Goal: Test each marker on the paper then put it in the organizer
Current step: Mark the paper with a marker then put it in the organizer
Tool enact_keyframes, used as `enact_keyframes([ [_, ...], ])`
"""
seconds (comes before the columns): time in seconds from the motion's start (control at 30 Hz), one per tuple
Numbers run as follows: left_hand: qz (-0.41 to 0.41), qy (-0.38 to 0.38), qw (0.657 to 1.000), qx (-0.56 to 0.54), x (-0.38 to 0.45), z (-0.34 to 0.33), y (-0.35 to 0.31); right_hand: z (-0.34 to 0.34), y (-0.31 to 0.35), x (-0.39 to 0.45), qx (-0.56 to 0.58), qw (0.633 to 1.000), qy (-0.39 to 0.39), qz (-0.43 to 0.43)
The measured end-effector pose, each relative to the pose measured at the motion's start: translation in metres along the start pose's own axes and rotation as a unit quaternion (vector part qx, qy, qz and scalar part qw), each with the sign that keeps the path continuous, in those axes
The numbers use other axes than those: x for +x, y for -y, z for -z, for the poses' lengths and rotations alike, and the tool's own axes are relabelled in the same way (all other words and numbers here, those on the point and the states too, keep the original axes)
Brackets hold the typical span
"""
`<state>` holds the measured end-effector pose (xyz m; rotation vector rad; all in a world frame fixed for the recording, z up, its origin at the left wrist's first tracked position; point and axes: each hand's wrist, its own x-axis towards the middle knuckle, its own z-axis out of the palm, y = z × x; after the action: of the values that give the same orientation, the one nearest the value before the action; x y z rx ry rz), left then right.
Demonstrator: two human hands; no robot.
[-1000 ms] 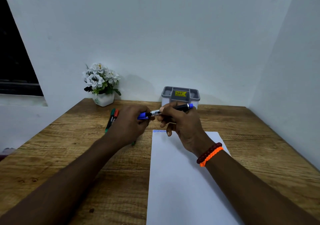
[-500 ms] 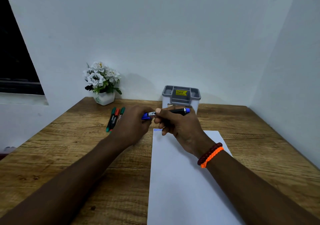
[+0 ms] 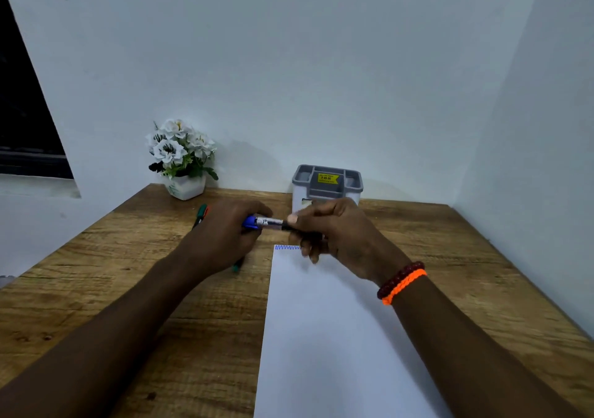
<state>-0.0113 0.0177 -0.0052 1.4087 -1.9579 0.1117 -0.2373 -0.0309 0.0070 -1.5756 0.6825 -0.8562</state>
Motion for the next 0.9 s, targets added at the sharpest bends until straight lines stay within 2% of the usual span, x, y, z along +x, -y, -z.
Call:
enact_keyframes([
  [0.1, 0.003, -0.041, 0.999, -0.014, 0.000, 0.000, 0.000, 0.000, 0.006, -0.003, -0.076, 0.994, 0.075, -0.031],
  [0.17, 0.007, -0.064, 0.998, -0.013, 0.000, -0.001, -0.002, -0.007, 0.008, -0.002, -0.081, 0.989, 0.109, -0.057],
  [0.37, 0.018, -0.071, 0.997, -0.023, -0.001, -0.003, -0.005, -0.021, 0.007, 0.000, -0.052, 0.985, 0.143, -0.077],
  [0.5, 0.022, -0.076, 0.997, -0.019, 0.000, -0.009, -0.002, -0.012, 0.014, -0.001, -0.052, 0.994, 0.066, -0.068],
  [0.63, 0.030, -0.080, 0.996, -0.015, 0.000, -0.012, 0.004, 0.007, 0.028, 0.011, -0.060, 0.996, -0.061, 0.000],
  [0.77, 0.030, -0.076, 0.997, -0.012, 0.001, -0.017, 0.009, 0.037, 0.052, 0.057, -0.125, 0.966, -0.214, 0.066],
  [0.9, 0.030, -0.062, 0.997, -0.014, 0.001, -0.022, 0.010, 0.054, 0.059, 0.115, -0.225, 0.926, -0.279, 0.121],
])
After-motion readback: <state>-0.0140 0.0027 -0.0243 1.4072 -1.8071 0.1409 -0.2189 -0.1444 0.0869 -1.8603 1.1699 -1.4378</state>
